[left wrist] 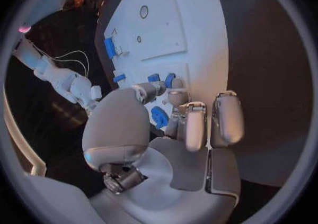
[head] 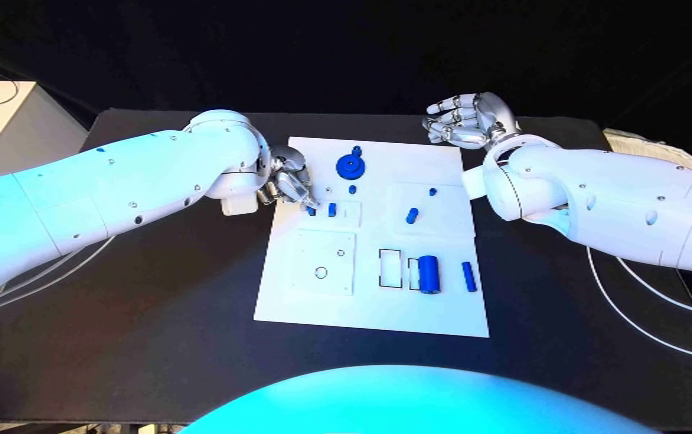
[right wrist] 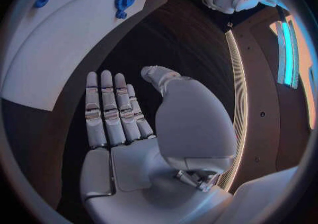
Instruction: Assemble the parts on the task board
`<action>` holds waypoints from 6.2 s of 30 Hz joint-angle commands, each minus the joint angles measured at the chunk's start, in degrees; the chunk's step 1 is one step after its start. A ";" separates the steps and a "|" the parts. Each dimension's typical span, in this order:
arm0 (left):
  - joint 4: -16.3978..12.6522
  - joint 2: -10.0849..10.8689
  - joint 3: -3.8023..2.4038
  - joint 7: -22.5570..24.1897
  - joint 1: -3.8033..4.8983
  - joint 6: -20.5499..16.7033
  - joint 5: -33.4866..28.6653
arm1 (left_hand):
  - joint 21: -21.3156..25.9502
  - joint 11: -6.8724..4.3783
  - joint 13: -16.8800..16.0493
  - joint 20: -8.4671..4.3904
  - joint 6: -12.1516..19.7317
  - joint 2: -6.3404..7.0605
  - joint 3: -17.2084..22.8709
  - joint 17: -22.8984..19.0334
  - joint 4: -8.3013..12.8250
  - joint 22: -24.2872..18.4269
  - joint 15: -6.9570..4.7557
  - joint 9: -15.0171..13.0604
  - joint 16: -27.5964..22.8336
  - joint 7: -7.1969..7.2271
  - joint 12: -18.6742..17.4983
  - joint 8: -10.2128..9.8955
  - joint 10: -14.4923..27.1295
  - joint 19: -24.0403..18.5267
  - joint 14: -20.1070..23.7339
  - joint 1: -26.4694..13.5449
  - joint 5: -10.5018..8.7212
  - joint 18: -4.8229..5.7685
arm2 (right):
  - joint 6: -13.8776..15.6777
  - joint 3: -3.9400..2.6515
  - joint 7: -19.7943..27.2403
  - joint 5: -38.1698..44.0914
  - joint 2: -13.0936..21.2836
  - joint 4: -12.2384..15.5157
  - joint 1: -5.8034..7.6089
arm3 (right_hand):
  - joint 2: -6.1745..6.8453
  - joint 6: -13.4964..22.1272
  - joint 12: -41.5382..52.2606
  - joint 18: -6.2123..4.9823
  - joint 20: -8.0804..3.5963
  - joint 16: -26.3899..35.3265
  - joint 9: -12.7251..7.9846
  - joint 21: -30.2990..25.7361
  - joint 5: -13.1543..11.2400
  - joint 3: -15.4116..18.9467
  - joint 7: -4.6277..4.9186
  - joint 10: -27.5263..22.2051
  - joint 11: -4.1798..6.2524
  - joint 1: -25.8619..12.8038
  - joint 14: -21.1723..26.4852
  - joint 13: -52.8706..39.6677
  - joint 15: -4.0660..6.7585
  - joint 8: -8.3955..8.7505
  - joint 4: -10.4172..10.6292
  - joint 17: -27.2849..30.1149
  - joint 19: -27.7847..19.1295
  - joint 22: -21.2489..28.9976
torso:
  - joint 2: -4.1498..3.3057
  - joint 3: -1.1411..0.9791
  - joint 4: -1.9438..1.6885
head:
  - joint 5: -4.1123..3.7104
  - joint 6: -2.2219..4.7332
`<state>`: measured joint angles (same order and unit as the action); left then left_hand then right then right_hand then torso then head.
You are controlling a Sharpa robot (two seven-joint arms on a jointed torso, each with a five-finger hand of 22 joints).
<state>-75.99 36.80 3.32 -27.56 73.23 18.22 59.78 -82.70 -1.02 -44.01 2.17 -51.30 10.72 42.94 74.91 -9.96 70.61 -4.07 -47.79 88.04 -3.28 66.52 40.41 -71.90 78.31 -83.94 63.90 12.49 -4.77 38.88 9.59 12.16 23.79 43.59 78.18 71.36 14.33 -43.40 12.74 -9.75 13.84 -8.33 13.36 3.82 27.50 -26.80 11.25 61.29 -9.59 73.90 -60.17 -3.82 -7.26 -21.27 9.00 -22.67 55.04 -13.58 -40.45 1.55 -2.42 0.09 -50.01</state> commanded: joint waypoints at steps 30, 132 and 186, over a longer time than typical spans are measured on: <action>-0.95 0.28 0.59 -0.61 -0.38 -4.56 0.83 | 0.43 -0.79 0.68 -0.57 -1.77 1.63 -5.16 10.02 3.17 -0.59 -0.85 0.48 -0.21 1.16 -0.39 -1.70 0.15 0.00 -4.69 -6.71 -1.40 0.62 | -0.97 -0.01 0.76 0.10 0.14 0.10 -0.13 | -0.35 0.39 0.27 -0.78 0.10 0.36 -0.08 0.12 0.31 -0.15 2.49 -0.29 -0.18 -0.42 0.15 0.11 -0.15 -0.31 -0.38 0.15 -0.16 0.25 | -0.03 0.01 -0.01 | -0.19 0.01; 4.40 -8.61 2.68 22.96 -2.68 -20.65 26.95 | 13.49 6.68 31.41 5.63 3.21 3.07 -5.78 -29.12 9.62 -24.27 6.02 25.79 -10.87 -4.57 -22.85 -16.61 25.60 -21.89 17.36 14.43 -1.44 -4.63 | -0.84 -0.02 1.57 -0.51 0.30 0.97 -0.24 | -0.65 0.44 0.30 -0.78 0.12 0.48 -0.16 0.14 0.54 -0.50 2.50 -0.40 -0.18 -0.27 0.16 0.12 -0.16 -0.36 -0.60 0.40 -0.12 0.77 | -0.06 0.01 0.06 | -1.93 0.01; -2.30 0.61 -0.24 28.44 -2.69 -24.16 18.85 | 8.34 5.38 38.34 4.36 -5.93 0.68 -3.28 -23.85 13.13 -15.71 4.60 26.25 -8.00 -4.91 -40.95 -21.11 8.90 -14.29 9.50 13.79 -1.10 -2.96 | -0.98 -0.02 1.29 -0.51 0.86 1.14 -0.21 | -0.76 0.36 0.36 -0.79 0.11 0.48 -0.19 0.17 1.08 -0.69 2.48 -0.35 -0.16 -0.33 0.08 0.12 -0.14 -0.43 -0.62 0.50 -0.04 1.00 | 0.11 0.09 -0.17 | -2.71 0.01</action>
<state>-77.78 37.28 3.14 0.31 70.52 -6.75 80.50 -74.05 4.41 -5.58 6.47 -56.85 11.16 39.68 51.05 2.94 54.90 0.42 -21.48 79.77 -8.18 25.78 19.43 -62.61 63.59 -74.13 77.80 11.26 -8.79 38.72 9.59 12.83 23.07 44.41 79.22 71.16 14.09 -43.40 12.74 -9.75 13.84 -8.11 13.26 3.81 28.19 -27.36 11.25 61.08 -9.79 73.67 -60.17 -3.77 -7.26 -21.50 8.44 -22.22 55.04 -12.63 -40.36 1.58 -2.55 -2.58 -50.01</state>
